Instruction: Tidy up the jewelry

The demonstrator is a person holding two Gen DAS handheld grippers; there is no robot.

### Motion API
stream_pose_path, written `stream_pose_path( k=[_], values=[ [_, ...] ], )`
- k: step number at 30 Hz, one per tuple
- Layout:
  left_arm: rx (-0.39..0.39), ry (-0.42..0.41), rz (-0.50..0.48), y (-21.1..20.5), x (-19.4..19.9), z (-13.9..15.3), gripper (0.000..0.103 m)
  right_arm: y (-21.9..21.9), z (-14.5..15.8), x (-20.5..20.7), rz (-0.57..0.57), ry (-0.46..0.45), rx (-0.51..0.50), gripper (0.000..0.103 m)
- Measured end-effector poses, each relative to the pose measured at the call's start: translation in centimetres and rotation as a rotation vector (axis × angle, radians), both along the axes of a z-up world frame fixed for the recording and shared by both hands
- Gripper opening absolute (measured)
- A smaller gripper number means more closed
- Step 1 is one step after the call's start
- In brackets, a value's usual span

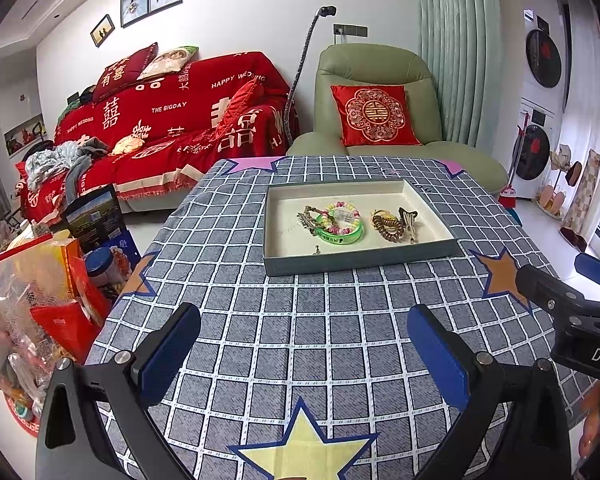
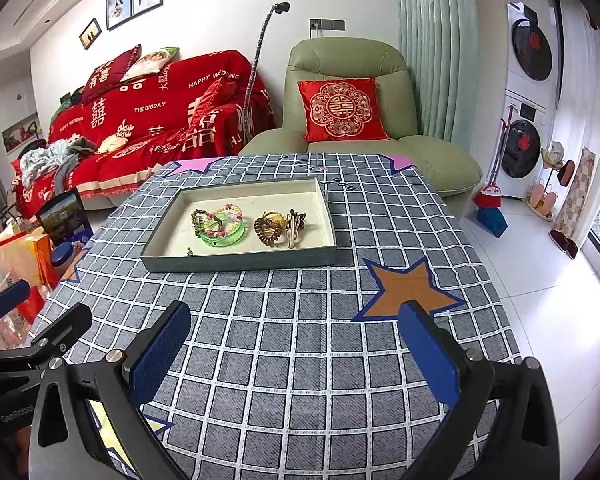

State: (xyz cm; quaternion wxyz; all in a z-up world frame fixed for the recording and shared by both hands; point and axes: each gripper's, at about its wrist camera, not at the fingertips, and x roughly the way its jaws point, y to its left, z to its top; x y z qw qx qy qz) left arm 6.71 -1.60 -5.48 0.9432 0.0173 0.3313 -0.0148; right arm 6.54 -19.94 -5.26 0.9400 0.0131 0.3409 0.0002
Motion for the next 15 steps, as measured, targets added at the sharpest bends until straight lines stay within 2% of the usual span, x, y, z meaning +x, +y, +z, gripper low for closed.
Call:
stream_pose_path(
  k=[15],
  values=[
    [-0.035,-0.001,-0.009,0.66,0.19,-0.03,0.103,0.18,-0.09,0.1,0.002,0.003,0.0,0.103]
  ],
)
